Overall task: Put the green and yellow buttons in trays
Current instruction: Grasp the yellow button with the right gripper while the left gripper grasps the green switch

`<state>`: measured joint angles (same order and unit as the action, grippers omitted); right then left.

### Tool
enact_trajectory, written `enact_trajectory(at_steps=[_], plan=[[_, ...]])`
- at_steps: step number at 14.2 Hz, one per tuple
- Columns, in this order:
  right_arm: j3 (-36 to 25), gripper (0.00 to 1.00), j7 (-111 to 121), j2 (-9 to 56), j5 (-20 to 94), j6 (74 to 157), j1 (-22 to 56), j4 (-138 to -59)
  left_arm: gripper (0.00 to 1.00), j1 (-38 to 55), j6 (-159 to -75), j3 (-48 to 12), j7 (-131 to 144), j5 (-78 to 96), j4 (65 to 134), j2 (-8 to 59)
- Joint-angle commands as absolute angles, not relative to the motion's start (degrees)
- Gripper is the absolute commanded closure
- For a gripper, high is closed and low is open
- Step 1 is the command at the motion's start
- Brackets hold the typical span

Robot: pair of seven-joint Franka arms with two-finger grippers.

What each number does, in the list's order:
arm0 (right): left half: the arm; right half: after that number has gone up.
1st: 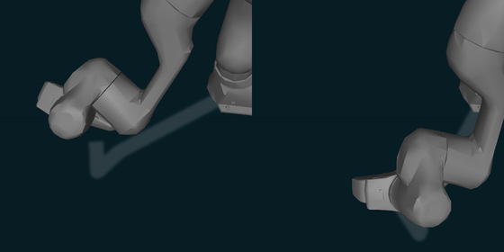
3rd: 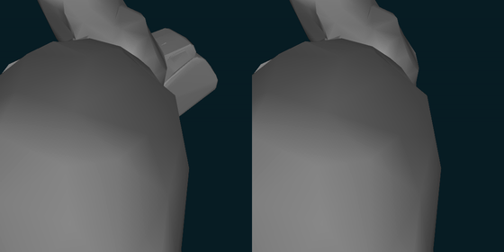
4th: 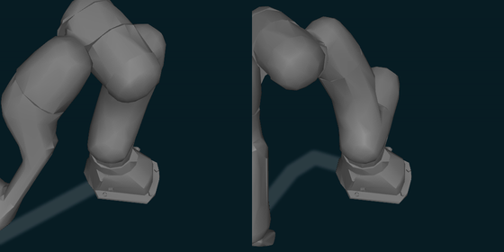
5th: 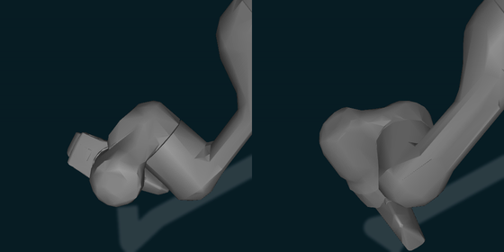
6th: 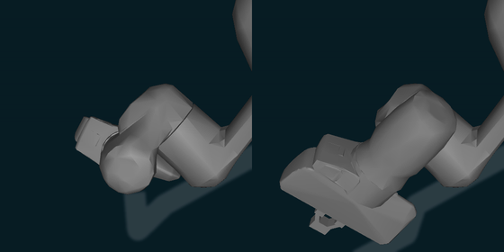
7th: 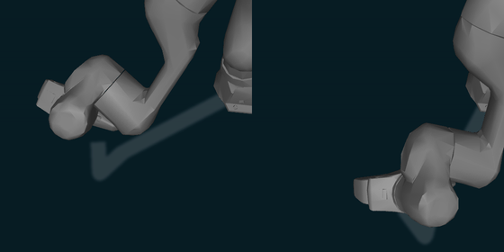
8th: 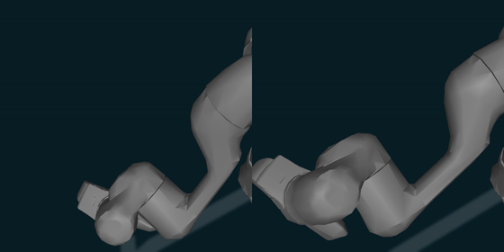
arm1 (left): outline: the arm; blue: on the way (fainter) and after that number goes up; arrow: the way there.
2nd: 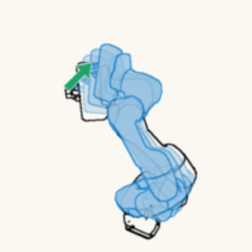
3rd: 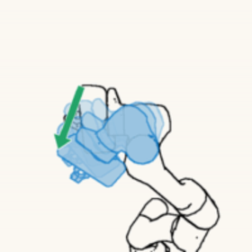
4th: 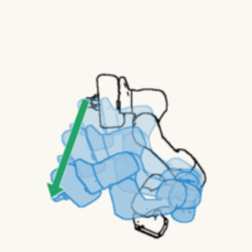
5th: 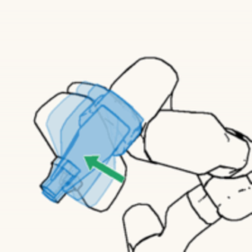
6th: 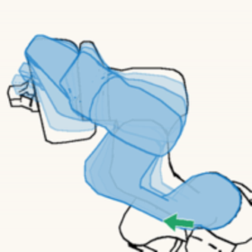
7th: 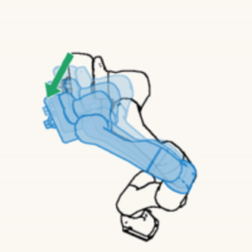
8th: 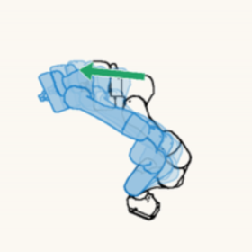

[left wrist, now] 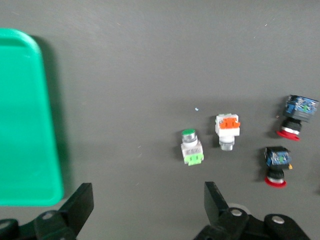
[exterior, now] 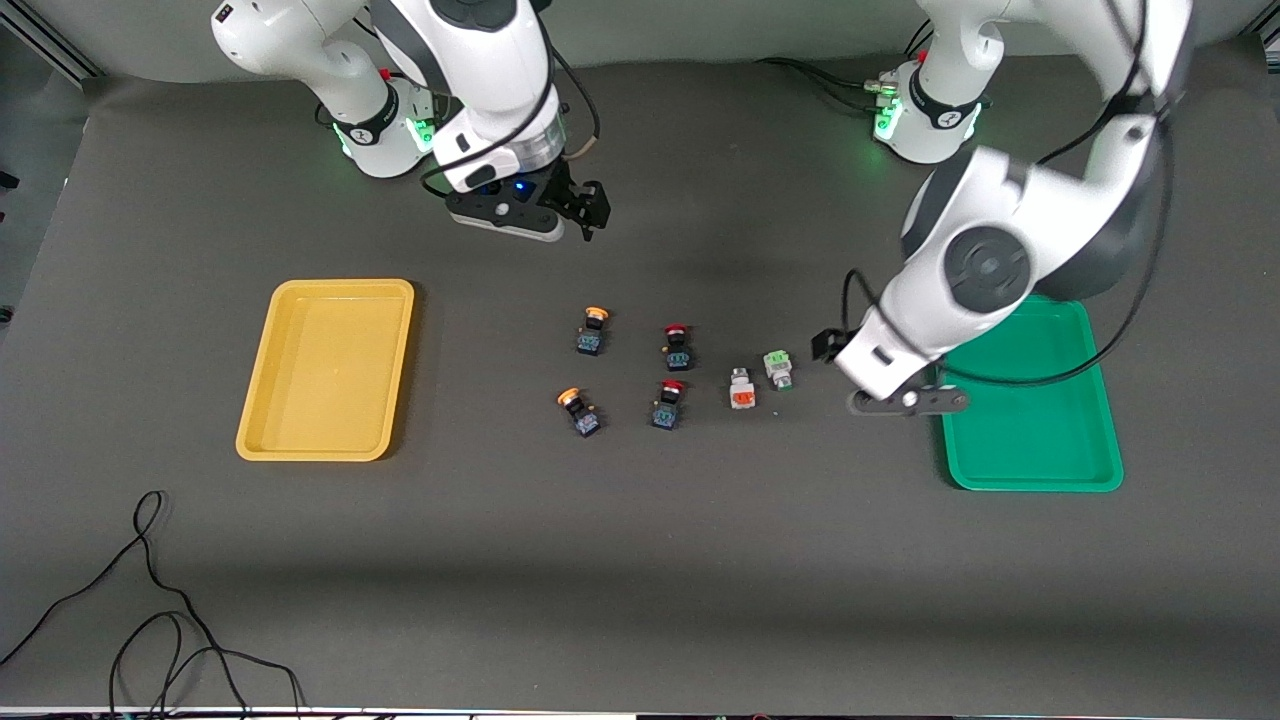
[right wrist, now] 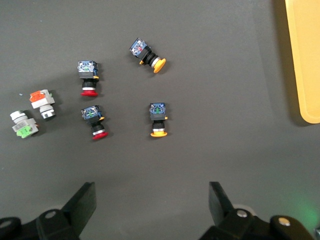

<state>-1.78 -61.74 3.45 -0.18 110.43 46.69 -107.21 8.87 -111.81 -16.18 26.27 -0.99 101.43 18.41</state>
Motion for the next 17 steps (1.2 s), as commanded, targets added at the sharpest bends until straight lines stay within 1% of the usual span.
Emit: enact_trajectory(at_steps=[1, 3, 7, 10, 11, 12, 13, 14, 15, 16, 17], plan=[[-2.5, 0.0, -63.0, 2.5, -1.7, 119.5, 47.2, -115.5, 0.01, 11.3, -122.4, -15.9, 30.5, -1.0, 108.6, 20.3], [-2.5, 0.0, -63.1, 5.1, -3.6, 126.7, 47.1, -119.2, 0.01, 12.0, -127.6, -15.9, 32.0, -1.1, 110.6, 23.5], [-3.2, 0.0, -63.2, 17.0, -6.6, 143.6, 47.0, -123.0, 0.01, 13.8, -132.7, -15.9, 31.9, -1.4, 111.4, 29.5], [-3.7, 0.0, -63.2, 23.4, -7.3, 151.8, 47.0, -123.4, 0.01, 13.9, -133.4, -15.9, 32.0, -1.4, 111.9, 31.6], [-3.8, 0.0, -63.2, 24.9, -7.4, 153.3, 47.1, -123.4, 0.01, 13.9, -133.5, -15.9, 32.0, -1.4, 112.2, 31.9], [-3.8, 0.0, -63.3, 26.4, -7.4, 154.8, 47.2, -123.4, 0.09, 13.8, -133.5, -15.8, 32.2, -1.4, 112.3, 32.1], [-3.8, 0.0, -63.2, 27.5, -7.3, 156.1, 47.2, -123.4, 0.23, 13.9, -133.7, -15.8, 32.5, -1.4, 112.6, 32.3], [-3.8, 0.0, -63.2, 27.8, -7.3, 156.3, 47.2, -123.3, 0.42, 14.0, -134.7, -15.8, 33.4, -1.4, 112.8, 32.3], [-3.8, 0.11, -63.2, 27.8, -7.3, 156.2, 47.1, -123.3, 0.62, 14.0, -135.2, -15.8, 34.2, -1.4, 112.8, 32.4], [-3.7, 0.37, -63.2, 27.8, -7.3, 156.1, 47.1, -123.2, 0.82, 14.1, -135.6, -15.8, 34.5, -1.4, 112.8, 32.4], [-3.8, 0.55, -63.2, 27.8, -7.3, 156.1, 47.1, -123.2, 1.0, 14.0, -135.9, -15.8, 34.5, -1.4, 112.8, 32.3]])
